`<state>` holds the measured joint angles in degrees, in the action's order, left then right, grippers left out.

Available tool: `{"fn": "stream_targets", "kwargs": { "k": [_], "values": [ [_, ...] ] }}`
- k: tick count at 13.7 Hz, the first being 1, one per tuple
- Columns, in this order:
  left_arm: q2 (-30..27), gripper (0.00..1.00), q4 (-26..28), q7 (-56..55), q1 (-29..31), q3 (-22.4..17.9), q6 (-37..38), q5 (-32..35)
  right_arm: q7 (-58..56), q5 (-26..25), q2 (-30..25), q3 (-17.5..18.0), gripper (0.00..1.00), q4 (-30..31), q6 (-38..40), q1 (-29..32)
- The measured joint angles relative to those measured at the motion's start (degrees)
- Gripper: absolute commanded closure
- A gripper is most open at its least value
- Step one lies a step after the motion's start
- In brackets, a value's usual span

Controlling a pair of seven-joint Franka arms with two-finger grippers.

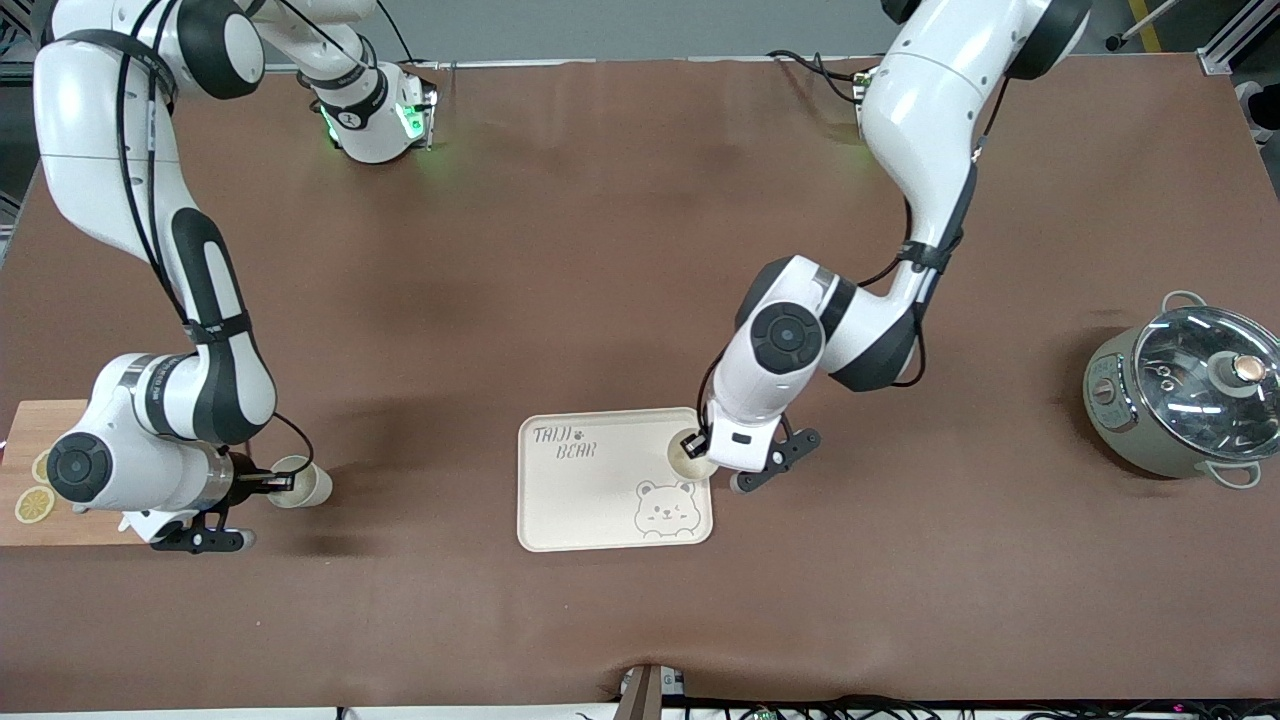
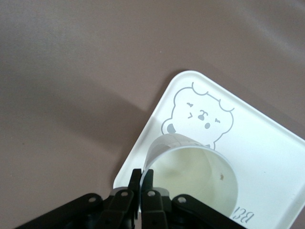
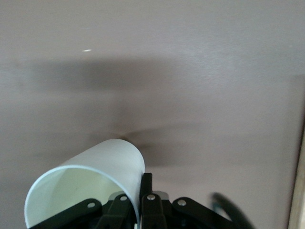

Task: Place white IKEA cup upright on tray with both arms
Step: 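Carry the cup with the left gripper onto the bear tray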

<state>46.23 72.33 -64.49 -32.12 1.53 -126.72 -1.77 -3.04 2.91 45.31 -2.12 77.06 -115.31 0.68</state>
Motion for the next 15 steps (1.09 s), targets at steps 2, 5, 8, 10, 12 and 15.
{"fn": "stream_targets", "kwargs": {
  "k": [2, 5, 8, 10, 12, 15],
  "values": [
    [1.85, 1.0, -0.9, -0.31, -2.05, -1.38, -2.34, 0.0, 0.82, 1.35, -0.3, 0.62, 1.0, -3.26, 5.17, -0.83],
    [4.04, 1.0, -1.84, -0.82, -2.64, -1.71, -5.12, 0.0, 6.3, 2.35, -0.59, 1.14, 1.0, -7.73, 9.93, -2.76],
    [5.44, 1.0, -2.71, -0.82, -2.97, -1.81, -5.64, 0.0, 15.88, 2.49, -0.63, 1.56, 1.0, -9.46, 11.06, -7.32],
    [6.19, 1.0, -3.13, -0.82, -3.96, -2.66, -5.81, 0.0, 21.95, 2.49, -0.63, 1.62, 1.0, -9.56, 11.06, -10.56],
    [6.83, 0.72, -3.23, -0.82, -5.11, -3.45, -6.46, 0.0, 27.32, 2.49, -0.63, 1.65, 1.0, -9.56, 11.04, -13.19],
    [7.09, 0.26, -3.37, -0.82, -5.49, -3.68, -7.08, 0.0, 35.34, 2.55, -0.63, 1.71, 1.0, -9.62, 10.81, -17.26]
  ]
}}
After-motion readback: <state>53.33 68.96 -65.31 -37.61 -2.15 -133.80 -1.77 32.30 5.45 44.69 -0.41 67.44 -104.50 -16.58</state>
